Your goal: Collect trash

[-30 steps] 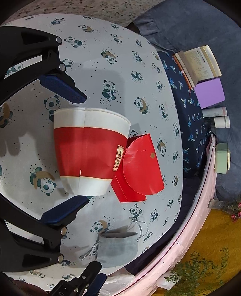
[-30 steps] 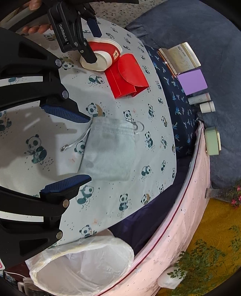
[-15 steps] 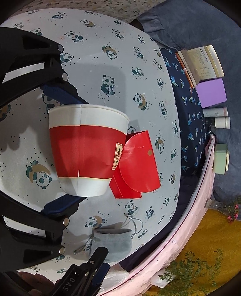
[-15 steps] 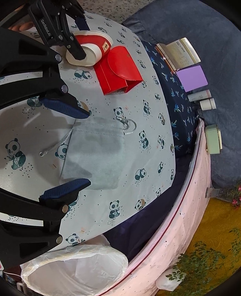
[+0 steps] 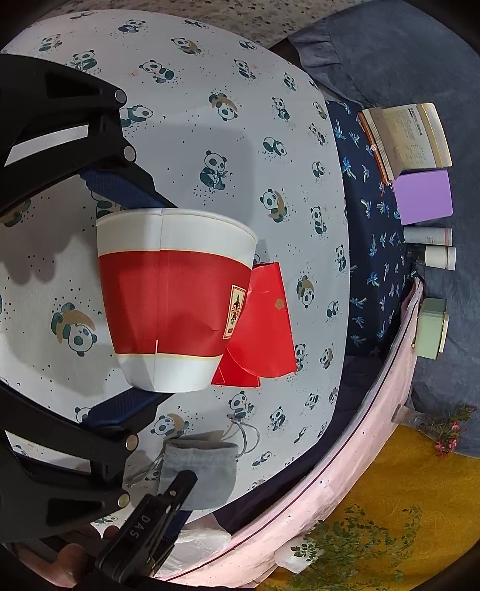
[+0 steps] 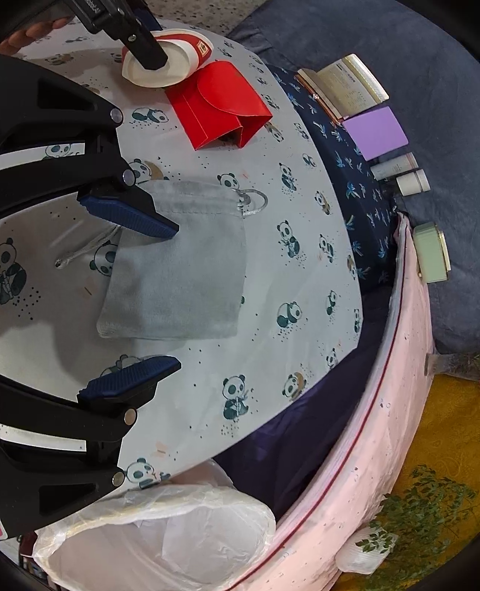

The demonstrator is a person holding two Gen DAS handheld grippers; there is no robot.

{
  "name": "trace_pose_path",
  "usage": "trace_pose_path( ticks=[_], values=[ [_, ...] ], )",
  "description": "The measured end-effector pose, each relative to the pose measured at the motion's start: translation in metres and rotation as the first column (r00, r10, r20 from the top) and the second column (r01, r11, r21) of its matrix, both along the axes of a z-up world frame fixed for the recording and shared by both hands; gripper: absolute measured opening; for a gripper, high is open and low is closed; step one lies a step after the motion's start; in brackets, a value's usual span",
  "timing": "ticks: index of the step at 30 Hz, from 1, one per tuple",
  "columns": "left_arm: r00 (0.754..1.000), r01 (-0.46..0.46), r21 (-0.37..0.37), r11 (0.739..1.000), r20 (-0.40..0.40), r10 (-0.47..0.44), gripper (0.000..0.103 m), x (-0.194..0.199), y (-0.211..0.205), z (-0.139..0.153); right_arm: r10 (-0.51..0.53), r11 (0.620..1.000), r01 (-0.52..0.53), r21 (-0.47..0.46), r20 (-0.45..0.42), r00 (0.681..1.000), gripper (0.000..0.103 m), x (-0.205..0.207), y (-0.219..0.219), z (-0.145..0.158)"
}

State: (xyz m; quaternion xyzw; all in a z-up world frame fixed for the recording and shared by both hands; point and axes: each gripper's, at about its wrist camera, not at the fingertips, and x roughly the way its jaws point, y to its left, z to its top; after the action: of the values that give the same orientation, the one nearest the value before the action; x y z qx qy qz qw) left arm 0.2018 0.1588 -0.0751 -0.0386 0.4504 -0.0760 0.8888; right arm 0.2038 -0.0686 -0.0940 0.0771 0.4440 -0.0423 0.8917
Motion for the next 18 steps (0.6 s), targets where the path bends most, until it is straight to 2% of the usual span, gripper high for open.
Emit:
trace_pose_path(
  ticks=[1, 5, 6, 10, 18],
  values=[
    [1.000, 0.001, 0.001, 1.000, -0.001, -0.001, 0.082, 0.000, -0.001, 0.000, 0.011, 1.000, -0.011, 0.008, -0.008, 1.000, 0.051, 0.000, 0.002, -0.002],
    [1.000, -0.001, 0.001, 1.000, -0.006, 0.001, 0.082, -0.001, -0.004, -0.001, 0.031, 1.000, -0.031, 0.005, -0.001, 1.000, 0.034, -0.003, 0.008, -0.003],
    [1.000, -0.001, 0.000, 1.000, -0.009, 0.001, 0.082, -0.002, -0.004, -0.002, 0.034, 0.999, -0.034, 0.006, 0.000, 0.999, 0.020, -0.005, 0.009, -0.003],
    [1.000, 0.005, 0.002, 1.000, -0.010, -0.005, 0.082, -0.007, -0.008, -0.002, 0.026, 0.999, -0.027, 0.034, 0.030, 0.999, 0.018, -0.014, 0.003, 0.007],
    [1.000, 0.023, -0.003, 1.000, -0.002, -0.023, 0.082, -0.022, -0.018, 0.005, -0.019, 0.999, 0.013, 0.047, 0.119, 0.993, 0.017, -0.036, -0.016, 0.046]
  ],
)
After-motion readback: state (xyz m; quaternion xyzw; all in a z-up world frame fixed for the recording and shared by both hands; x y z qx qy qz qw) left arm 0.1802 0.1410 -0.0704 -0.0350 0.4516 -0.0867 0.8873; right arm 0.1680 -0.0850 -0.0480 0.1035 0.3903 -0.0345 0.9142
